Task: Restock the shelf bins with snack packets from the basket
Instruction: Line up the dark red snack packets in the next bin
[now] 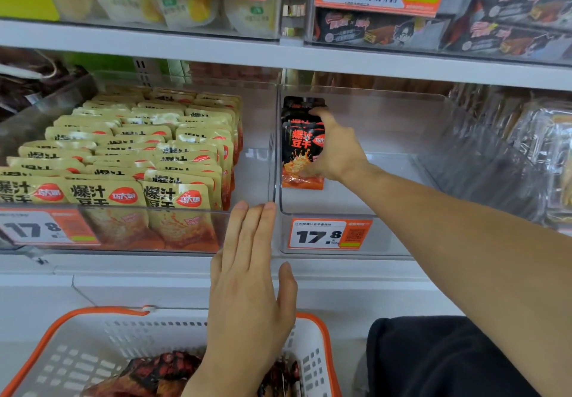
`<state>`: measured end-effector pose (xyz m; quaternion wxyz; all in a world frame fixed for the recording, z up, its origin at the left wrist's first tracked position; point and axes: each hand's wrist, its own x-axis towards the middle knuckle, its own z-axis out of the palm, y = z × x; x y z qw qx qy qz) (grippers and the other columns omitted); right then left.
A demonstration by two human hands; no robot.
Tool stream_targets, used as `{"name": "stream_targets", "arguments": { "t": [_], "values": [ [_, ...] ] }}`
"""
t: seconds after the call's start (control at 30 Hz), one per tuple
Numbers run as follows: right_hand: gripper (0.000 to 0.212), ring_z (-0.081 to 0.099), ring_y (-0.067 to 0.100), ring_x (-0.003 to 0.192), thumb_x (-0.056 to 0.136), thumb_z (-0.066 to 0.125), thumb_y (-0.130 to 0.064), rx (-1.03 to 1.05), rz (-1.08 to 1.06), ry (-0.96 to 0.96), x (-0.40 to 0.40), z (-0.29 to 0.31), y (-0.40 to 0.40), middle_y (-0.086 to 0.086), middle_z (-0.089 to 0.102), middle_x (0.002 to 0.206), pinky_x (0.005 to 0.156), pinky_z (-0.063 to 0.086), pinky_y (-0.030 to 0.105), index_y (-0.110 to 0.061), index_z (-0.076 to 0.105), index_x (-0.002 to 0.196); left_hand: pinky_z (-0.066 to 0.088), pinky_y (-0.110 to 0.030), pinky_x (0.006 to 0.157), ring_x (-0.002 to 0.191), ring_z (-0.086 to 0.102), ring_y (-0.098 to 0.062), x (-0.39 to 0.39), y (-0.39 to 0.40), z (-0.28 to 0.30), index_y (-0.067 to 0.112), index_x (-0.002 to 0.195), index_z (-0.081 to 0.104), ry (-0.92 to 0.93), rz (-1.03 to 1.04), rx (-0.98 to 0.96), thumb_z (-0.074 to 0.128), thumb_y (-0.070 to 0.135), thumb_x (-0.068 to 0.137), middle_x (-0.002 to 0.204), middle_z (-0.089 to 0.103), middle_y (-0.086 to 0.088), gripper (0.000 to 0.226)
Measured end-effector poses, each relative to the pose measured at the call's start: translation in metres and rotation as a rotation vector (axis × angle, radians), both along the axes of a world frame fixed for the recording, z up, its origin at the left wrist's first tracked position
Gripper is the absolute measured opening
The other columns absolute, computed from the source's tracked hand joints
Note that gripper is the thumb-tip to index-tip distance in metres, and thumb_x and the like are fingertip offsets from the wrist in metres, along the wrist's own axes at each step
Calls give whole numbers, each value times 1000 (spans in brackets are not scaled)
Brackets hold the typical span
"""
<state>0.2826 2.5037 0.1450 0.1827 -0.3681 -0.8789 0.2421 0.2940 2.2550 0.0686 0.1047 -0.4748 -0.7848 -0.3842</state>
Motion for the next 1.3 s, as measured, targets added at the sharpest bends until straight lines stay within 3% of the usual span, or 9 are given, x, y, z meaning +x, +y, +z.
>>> {"name": "stream_targets", "arguments": {
  "t": [0.1, 0.23, 0.4, 0.53, 0.73, 0.9, 1.03, 1.3],
  "values": [
    [110, 66, 32, 93, 57, 97, -16, 73, -12, 19, -3, -3, 0, 12, 62, 120, 85, 58, 43, -31, 33, 145, 17, -28, 117, 153, 14, -17, 0, 1, 0, 14, 155, 28, 2, 2, 5, 51, 26, 87, 160, 30, 3, 72],
    [109, 63, 32, 94, 60, 94, -14, 146, 33, -32, -3, -8, -1, 13, 50, 125, 78, 55, 38, -30, 27, 144, 17, -29, 117, 153, 14, -17, 0, 1, -1, 13, 154, 29, 4, -1, 4, 49, 26, 88, 161, 30, 2, 70],
    [117, 56, 34, 112, 53, 98, -18, 194, 54, -53, 2, -8, -3, 9, 28, 143, 94, 53, 40, -27, 28, 147, 18, -27, 115, 153, 14, -16, -1, -2, 1, 14, 154, 31, 1, -14, -2, 48, 27, 89, 161, 29, 3, 69],
    [122, 54, 35, 119, 52, 98, -18, 186, 58, -73, 4, -7, -5, 9, 23, 148, 100, 51, 41, -29, 26, 150, 19, -28, 116, 153, 15, -16, -2, -3, 0, 14, 154, 32, -2, -20, -2, 49, 27, 88, 160, 30, 2, 68],
    [90, 59, 32, 91, 65, 92, -25, 272, 29, -8, 4, -3, -7, 10, 30, 137, 86, 54, 42, -19, 38, 137, 16, -25, 116, 153, 14, -16, -2, -3, 1, 13, 154, 32, -2, -21, -7, 48, 27, 89, 160, 30, 3, 68],
    [85, 46, 31, 120, 68, 90, -32, 428, 41, -65, 3, -4, -5, 10, 32, 140, 90, 54, 45, -24, 40, 136, 12, -20, 116, 153, 14, -16, -1, -3, 3, 13, 154, 31, -4, -26, -6, 49, 26, 88, 161, 29, 4, 69],
    [91, 39, 33, 124, 63, 92, -25, 495, 50, -119, 3, -6, -4, 12, 28, 141, 88, 55, 49, -21, 38, 135, 10, -17, 116, 153, 13, -15, -1, -4, 3, 13, 154, 31, -7, -24, -4, 51, 25, 88, 161, 27, 5, 70],
    [106, 38, 33, 126, 55, 97, -30, 446, 44, -122, 4, -8, -4, 13, 27, 141, 93, 53, 46, -22, 34, 139, 14, -23, 116, 153, 13, -15, -2, -5, 1, 15, 154, 31, 5, -27, 7, 51, 24, 88, 161, 27, 4, 69]
  ]
}}
